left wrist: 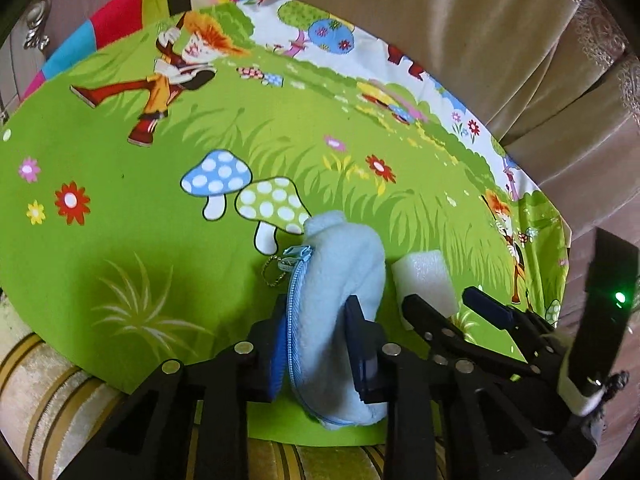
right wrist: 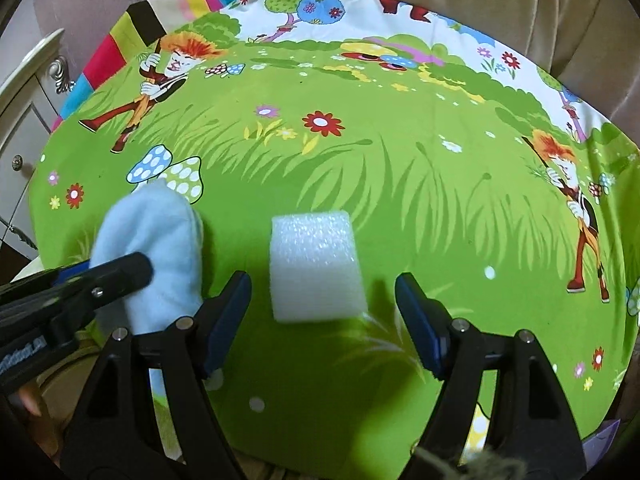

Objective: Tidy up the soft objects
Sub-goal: 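Grasp the light blue pouch with the left tool while the right tool grasps the white foam block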

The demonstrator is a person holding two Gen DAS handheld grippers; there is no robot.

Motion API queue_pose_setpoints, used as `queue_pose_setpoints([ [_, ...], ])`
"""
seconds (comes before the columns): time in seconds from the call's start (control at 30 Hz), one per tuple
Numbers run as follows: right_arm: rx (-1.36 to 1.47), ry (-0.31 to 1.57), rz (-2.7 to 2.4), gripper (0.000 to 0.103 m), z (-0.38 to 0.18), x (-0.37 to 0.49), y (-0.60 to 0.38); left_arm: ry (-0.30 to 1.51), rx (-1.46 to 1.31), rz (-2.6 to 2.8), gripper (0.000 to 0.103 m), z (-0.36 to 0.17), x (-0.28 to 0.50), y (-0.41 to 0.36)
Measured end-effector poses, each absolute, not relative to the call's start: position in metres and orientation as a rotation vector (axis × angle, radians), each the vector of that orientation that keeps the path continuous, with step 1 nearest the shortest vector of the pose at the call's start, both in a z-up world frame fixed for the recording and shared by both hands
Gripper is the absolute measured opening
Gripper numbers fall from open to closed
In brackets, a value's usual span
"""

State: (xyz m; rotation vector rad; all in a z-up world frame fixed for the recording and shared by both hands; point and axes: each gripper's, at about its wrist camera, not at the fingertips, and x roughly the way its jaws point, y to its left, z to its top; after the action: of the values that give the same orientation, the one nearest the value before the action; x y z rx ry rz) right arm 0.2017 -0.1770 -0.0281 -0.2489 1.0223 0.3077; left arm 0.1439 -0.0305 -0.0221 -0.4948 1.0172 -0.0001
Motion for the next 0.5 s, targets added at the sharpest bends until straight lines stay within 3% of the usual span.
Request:
queue_pose_setpoints([
  [0.07, -0.255, 1.024, 0.3, 0.07, -0.031, 0.205, -0.175, 1.009, -0.489, -0.007, 0.027, -0.021, 0.144, -0.031],
  [0.13, -0.26, 1.039, 0.301, 0.051, -0.034, 0.208, -0.173, 1.006, -0.486, -0.012, 0.027, -0.021, 0.145, -0.032],
  [0.5, -0.225, 0.985, 0.256, 0.051, -0.018, 0.187, -0.189, 0.959, -0.423, -0.018, 0.026, -0.009, 0.138, -0.043],
])
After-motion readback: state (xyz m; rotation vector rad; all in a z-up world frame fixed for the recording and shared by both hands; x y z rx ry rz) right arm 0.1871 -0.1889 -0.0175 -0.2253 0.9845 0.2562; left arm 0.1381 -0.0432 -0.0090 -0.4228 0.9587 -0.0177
